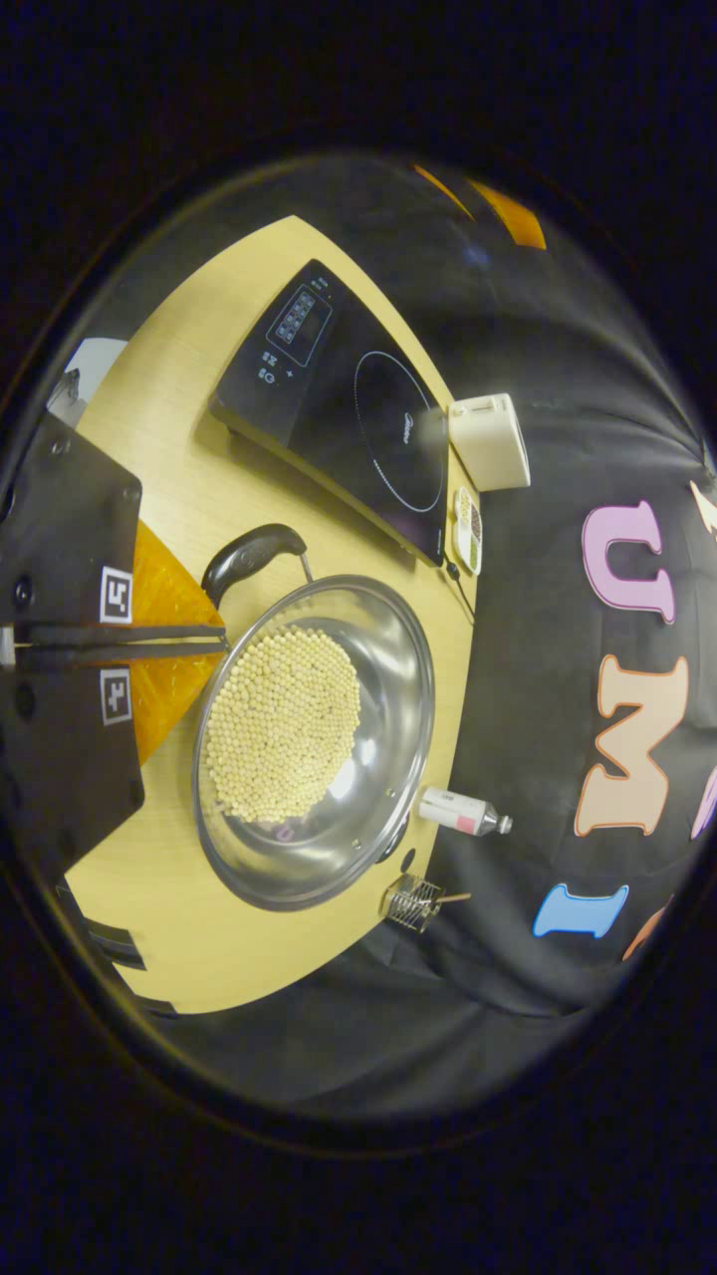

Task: First push the handle of the pot to place it horizontally, then grasp the pot with both hands and set it on the induction cooktop.

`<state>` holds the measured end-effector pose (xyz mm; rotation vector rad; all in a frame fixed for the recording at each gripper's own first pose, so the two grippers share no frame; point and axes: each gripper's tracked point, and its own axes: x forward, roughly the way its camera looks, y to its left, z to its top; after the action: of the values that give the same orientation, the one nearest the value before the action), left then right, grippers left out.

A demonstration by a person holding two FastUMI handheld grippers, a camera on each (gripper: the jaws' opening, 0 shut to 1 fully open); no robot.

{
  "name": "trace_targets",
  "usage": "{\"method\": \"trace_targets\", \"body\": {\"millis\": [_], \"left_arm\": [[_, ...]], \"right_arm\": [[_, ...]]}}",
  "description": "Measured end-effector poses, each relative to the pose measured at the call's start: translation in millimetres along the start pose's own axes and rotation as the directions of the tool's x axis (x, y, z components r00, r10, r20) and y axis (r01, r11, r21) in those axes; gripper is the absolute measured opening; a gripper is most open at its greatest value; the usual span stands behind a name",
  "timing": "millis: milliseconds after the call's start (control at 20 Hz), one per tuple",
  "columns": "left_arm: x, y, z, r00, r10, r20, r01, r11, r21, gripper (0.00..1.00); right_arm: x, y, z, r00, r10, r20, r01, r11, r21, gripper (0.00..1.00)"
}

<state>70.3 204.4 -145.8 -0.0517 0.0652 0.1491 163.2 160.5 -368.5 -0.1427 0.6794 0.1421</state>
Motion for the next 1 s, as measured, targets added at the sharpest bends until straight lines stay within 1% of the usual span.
{"method": "trace_targets", "body": {"millis": [50, 100, 150, 200, 300, 500, 550, 600, 700, 750, 800, 850, 900, 950, 1000], "left_arm": [[0, 1, 0, 1.000, 0.001, -0.001, -0.001, 1.000, 0.000, 0.94], [1, 1, 1, 1.000, 0.002, -0.001, -0.002, 1.000, -0.003, 0.89], [1, 1, -1, 1.000, 0.003, -0.005, -0.003, 1.000, -0.006, 0.89], [1, 1, -2, 1.000, 0.001, -0.010, -0.001, 1.000, -0.009, 0.84], [1, 2, -2, 1.000, 0.003, -0.013, -0.004, 1.000, -0.013, 0.94], [2, 3, -3, 1.000, 0.003, -0.018, -0.003, 1.000, -0.009, 0.94], [1, 2, -4, 1.000, 0.002, -0.019, -0.002, 1.000, -0.007, 0.89], [1, 2, -4, 1.000, 0.000, -0.019, 0.000, 1.000, -0.003, 0.89], [2, 6, -4, 1.000, 0.005, -0.020, -0.005, 1.000, -0.006, 0.89], [3, 7, -5, 1.000, 0.009, -0.021, -0.009, 1.000, -0.008, 0.94], [4, 8, -5, 1.000, 0.010, -0.026, -0.010, 1.000, -0.010, 0.94], [3, 7, -6, 1.000, 0.008, -0.030, -0.009, 1.000, -0.012, 0.89], [4, 8, -6, 0.999, 0.009, -0.033, -0.009, 1.000, -0.012, 0.89], [4, 10, -6, 0.999, 0.014, -0.031, -0.014, 1.000, -0.012, 0.94], [4, 12, -6, 0.999, 0.018, -0.031, -0.019, 1.000, -0.013, 0.89]], "right_arm": [[1, 3, 2, 1.000, 0.002, 0.001, -0.002, 1.000, 0.004, 0.03], [3, 5, 3, 1.000, 0.004, 0.002, -0.004, 1.000, 0.009, 0.02], [6, 9, 5, 1.000, 0.007, 0.001, -0.007, 1.000, 0.013, 0.02], [8, 12, 6, 1.000, 0.011, 0.001, -0.011, 1.000, 0.020, 0.03], [13, 19, 8, 1.000, 0.017, 0.000, -0.017, 0.999, 0.028, 0.03], [25, 32, 19, 1.000, 0.023, 0.021, -0.024, 0.998, 0.065, 0.03], [28, 34, 22, 0.999, 0.023, 0.026, -0.025, 0.997, 0.077, 0.03], [31, 37, 24, 0.999, 0.022, 0.030, -0.025, 0.996, 0.088, 0.03], [38, 43, 29, 0.999, 0.022, 0.037, -0.026, 0.994, 0.108, 0.03], [40, 46, 32, 0.999, 0.023, 0.039, -0.027, 0.993, 0.118, 0.02], [43, 48, 34, 0.999, 0.020, 0.044, -0.026, 0.992, 0.124, 0.02], [46, 49, 37, 0.999, 0.020, 0.046, -0.025, 0.992, 0.127, 0.02], [47, 51, 38, 0.999, 0.019, 0.051, -0.026, 0.991, 0.135, 0.02], [48, 52, 39, 0.998, 0.021, 0.052, -0.028, 0.990, 0.139, 0.02], [49, 53, 40, 0.998, 0.021, 0.055, -0.029, 0.989, 0.144, 0.02]]}}
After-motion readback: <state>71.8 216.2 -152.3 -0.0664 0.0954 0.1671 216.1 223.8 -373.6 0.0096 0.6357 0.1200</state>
